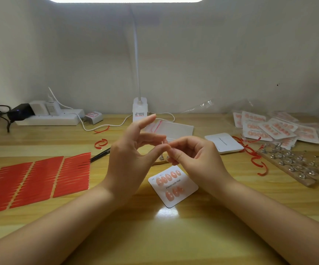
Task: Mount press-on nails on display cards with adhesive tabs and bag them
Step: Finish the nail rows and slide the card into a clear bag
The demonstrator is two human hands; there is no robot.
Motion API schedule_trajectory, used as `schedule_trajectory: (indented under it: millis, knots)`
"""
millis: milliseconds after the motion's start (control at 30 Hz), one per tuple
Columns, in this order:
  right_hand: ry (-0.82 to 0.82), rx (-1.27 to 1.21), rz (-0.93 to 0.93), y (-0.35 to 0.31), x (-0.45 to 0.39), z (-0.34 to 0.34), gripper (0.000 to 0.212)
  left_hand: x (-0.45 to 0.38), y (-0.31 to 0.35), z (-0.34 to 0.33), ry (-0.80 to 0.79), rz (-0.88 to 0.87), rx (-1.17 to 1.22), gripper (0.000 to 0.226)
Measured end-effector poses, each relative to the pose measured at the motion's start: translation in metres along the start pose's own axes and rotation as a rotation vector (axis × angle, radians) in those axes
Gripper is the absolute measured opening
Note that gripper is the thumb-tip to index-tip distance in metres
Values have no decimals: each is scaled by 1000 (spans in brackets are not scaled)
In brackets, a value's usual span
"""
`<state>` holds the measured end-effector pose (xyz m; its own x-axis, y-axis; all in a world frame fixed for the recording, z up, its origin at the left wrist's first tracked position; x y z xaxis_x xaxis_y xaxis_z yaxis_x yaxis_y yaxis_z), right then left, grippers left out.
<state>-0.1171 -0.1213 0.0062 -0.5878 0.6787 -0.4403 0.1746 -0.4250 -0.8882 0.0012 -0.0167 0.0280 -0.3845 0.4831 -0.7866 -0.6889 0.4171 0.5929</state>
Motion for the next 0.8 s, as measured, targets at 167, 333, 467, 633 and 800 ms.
schedule_trajectory:
  millis: [167,333,467,633,800]
  knots:
    - [5,22,23,-1,-1,2,13,0,-1,-1,1,16,-54,62]
    - [19,27,49,-4,-2,3,20,-3,-3,-1,-30,3,-50,58]
    - [7,48,61,-6,-1,3,19,-5,-1,0,-61,-71,-112,59]
    - [-2,101,112,-13,-3,4,21,-14,1,4,-139,-145,-180,57]
    - [-14,107,119,-15,-3,4,23,-15,0,4,-154,-125,-138,60]
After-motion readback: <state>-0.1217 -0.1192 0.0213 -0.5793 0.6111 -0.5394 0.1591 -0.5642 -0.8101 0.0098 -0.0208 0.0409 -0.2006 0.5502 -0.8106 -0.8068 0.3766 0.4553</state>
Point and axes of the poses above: each hand's wrist, its own x-axis away from the middle knuckle, its own z-axis out of the back of the hand, y = z × x, the point moved 4 cm from there along -x, towards the middle knuckle, and after that the axes turned 6 degrees about y, right-handed, at the moved point
